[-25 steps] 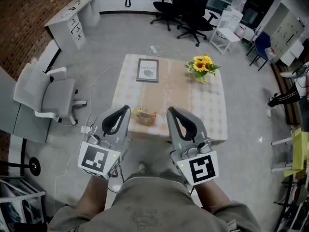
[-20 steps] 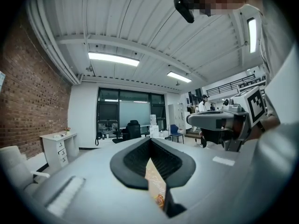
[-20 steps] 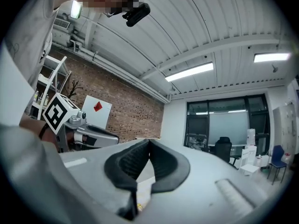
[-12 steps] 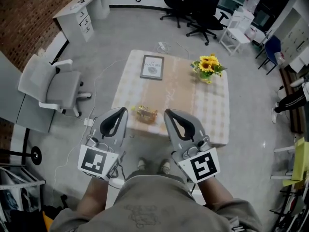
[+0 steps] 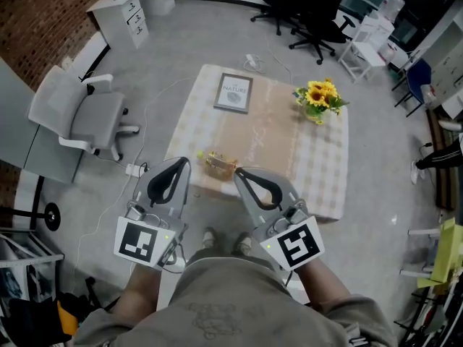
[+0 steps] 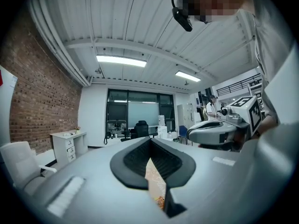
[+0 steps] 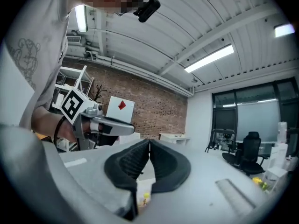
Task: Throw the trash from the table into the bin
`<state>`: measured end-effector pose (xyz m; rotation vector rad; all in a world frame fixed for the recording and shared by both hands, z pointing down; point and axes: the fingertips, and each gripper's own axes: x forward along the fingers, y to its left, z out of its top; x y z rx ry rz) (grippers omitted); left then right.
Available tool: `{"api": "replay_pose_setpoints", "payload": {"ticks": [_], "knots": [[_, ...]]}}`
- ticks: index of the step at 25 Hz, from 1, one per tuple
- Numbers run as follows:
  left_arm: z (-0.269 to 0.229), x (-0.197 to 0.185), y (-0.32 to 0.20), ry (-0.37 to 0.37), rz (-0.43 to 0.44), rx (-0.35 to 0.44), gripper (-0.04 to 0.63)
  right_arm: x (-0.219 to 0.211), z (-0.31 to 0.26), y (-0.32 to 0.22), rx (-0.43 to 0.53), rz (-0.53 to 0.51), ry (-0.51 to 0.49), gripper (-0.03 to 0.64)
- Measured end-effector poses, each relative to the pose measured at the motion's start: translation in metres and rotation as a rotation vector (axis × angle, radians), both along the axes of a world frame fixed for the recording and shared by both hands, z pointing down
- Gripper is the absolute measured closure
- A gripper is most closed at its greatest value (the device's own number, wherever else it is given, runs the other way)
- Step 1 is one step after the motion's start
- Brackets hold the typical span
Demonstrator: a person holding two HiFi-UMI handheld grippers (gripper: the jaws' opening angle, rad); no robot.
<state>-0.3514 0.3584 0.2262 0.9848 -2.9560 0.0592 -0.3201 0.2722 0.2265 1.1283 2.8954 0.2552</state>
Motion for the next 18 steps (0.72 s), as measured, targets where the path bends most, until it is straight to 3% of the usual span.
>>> {"api": "replay_pose_setpoints", "payload": {"ticks": [4, 7, 12, 18], "knots": [[0.006, -0.009, -0.002, 0.029, -0.024, -0.009, 0.589, -0.005, 0.004, 0.008, 0.010, -0.044, 0.032, 0.582], [0.017, -0.019, -0.001, 0.049, -0.025, -0.017, 0.588, -0.014, 0.010, 0.015, 0.070, -0.072, 0.025, 0.540], [0.056, -0.040, 0.010, 0.120, -0.034, -0.031, 0.589, -0.042, 0.050, 0.035, 0.191, -0.113, 0.094, 0.435], [0.101, -0.070, 0.022, 0.157, -0.063, -0.041, 0.588, -0.085, 0.105, 0.046, 0.264, -0.136, 0.161, 0.366]]}}
